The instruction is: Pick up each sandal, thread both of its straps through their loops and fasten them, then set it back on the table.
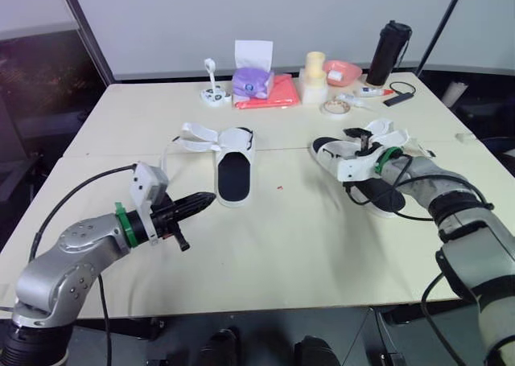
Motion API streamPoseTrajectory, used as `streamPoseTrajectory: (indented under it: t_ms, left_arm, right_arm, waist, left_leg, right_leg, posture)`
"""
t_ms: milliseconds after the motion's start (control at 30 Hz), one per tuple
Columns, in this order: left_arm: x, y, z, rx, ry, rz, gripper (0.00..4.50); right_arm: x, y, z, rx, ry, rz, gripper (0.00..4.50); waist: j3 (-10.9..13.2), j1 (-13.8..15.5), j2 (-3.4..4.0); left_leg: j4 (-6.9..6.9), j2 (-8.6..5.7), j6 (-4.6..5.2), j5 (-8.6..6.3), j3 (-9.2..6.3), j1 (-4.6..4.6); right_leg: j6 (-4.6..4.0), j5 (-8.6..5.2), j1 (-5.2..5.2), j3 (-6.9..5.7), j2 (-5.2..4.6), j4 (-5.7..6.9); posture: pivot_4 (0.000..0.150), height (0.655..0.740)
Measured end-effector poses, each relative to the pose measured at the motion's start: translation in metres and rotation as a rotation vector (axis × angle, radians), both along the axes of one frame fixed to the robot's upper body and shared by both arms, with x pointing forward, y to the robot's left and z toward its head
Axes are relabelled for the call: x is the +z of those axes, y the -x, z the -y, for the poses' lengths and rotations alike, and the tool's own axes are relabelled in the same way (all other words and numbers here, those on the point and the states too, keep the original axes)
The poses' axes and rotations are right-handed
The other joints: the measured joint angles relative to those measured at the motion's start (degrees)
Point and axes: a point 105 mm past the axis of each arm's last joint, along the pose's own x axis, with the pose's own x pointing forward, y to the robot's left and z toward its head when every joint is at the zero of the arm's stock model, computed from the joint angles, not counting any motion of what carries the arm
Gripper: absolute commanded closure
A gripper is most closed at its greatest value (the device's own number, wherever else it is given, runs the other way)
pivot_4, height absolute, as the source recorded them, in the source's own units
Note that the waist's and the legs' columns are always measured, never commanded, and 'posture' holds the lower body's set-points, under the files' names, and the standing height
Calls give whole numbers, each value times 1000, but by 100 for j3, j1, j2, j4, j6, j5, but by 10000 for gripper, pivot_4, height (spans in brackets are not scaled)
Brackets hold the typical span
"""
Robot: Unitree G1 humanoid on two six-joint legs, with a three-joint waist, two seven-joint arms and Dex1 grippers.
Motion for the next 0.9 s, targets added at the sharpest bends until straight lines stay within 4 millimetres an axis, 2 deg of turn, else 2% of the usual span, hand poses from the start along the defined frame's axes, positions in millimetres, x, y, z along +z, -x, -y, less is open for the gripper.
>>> streamPoseTrajectory:
  t_ms: [233, 467, 600, 767, 900]
  left_arm:
    - [-2, -1, 1, 11, 6, -2, 45000]
    - [-4, -2, 5, 6, 19, -6, 45000]
    - [-1, -3, 13, -14, 24, 11, 45000]
    - [3, -9, 27, -71, 40, 20, 45000]
    - [-4, -18, 28, -117, 35, 3, 45000]
  right_arm:
    - [-7, -1, 3, -19, 16, -24, 44667]
    - [-5, 2, 3, 15, 26, -5, 44667]
    - [13, 10, 12, 68, 40, 54, 44667]
    - [33, 36, 9, 267, 77, 110, 44667]
    - [31, 67, -6, 484, 117, 68, 44667]
  waist:
    - [0, -109, 0]
    - [0, -130, 0]
    - [0, -102, 0]
    - [0, -108, 0]
    - [0, -146, 0]
  left_leg:
    - [-1, -1, -1, 1, 0, 0]
    - [-8, -1, -6, 5, 17, -1]
    - [-3, -3, -7, 7, 22, 0]
    - [-3, -4, -7, 7, 33, 0]
    - [-5, -2, 0, 3, 52, 8]
  right_leg:
    - [0, 0, -4, 1, 0, 6]
    - [0, -1, -34, 28, 1, 38]
    - [0, -1, -35, 37, 0, 44]
    - [1, -1, -45, 48, 2, 50]
    - [1, -2, -49, 69, 8, 55]
  posture:
    - [1500, 7400]
    - [1500, 7400]
    - [1500, 7400]
    - [1500, 7400]
    - [1500, 7400]
